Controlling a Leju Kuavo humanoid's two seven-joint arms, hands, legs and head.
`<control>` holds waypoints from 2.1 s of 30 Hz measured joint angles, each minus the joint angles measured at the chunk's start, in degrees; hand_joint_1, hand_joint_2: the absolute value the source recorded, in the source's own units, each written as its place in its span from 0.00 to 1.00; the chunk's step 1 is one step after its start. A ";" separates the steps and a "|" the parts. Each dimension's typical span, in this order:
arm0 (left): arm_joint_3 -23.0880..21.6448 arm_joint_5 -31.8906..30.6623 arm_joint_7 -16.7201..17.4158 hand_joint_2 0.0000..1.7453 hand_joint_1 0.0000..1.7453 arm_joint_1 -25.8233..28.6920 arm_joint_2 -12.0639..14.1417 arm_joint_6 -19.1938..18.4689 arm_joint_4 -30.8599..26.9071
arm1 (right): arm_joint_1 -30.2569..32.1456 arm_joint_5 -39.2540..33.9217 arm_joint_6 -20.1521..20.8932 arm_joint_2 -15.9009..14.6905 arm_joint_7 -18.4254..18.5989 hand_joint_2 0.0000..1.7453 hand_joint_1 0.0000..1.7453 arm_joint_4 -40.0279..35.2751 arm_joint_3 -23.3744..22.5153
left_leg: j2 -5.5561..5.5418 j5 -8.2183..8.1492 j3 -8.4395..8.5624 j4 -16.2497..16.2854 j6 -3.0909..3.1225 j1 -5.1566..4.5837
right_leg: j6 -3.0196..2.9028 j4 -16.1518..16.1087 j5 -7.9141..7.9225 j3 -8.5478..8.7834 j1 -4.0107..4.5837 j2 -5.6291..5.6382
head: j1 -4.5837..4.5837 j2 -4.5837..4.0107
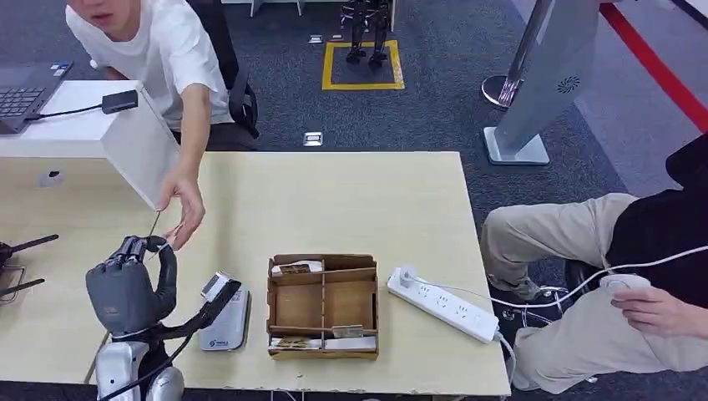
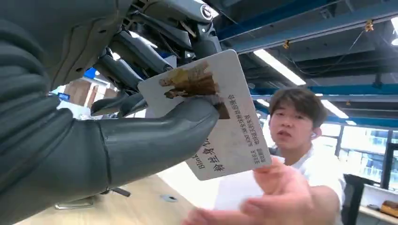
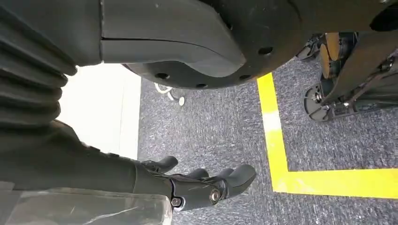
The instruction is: Pass the card to the sensor for recognition and then transmit it.
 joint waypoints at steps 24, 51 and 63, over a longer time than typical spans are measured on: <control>-5.14 -0.09 2.25 1.00 1.00 -8.56 0.40 0.00 10.04 | 0.02 0.85 0.61 0.00 0.00 1.00 0.00 -0.33 0.02 | 0.10 0.01 -0.02 0.02 0.01 0.00 | 0.00 0.00 0.02 -0.03 0.00 0.11 | 0.00 0.00; -4.51 -1.40 0.24 1.00 0.00 -7.39 -0.44 0.00 9.20 | 0.03 0.83 0.57 0.00 -0.02 1.00 0.00 -0.44 0.00 | 0.09 0.01 -0.05 0.02 0.01 0.00 | 0.00 0.00 0.02 -0.03 0.00 0.10 | 0.02 0.00; -1.97 1.01 -2.23 1.00 0.00 -1.02 -0.37 0.00 3.41 | 0.07 0.28 0.57 0.07 -0.09 1.00 0.00 -0.52 -0.35 | 0.08 0.00 -0.09 0.02 0.01 0.01 | 0.00 0.00 0.02 -0.04 0.00 0.08 | 0.00 0.00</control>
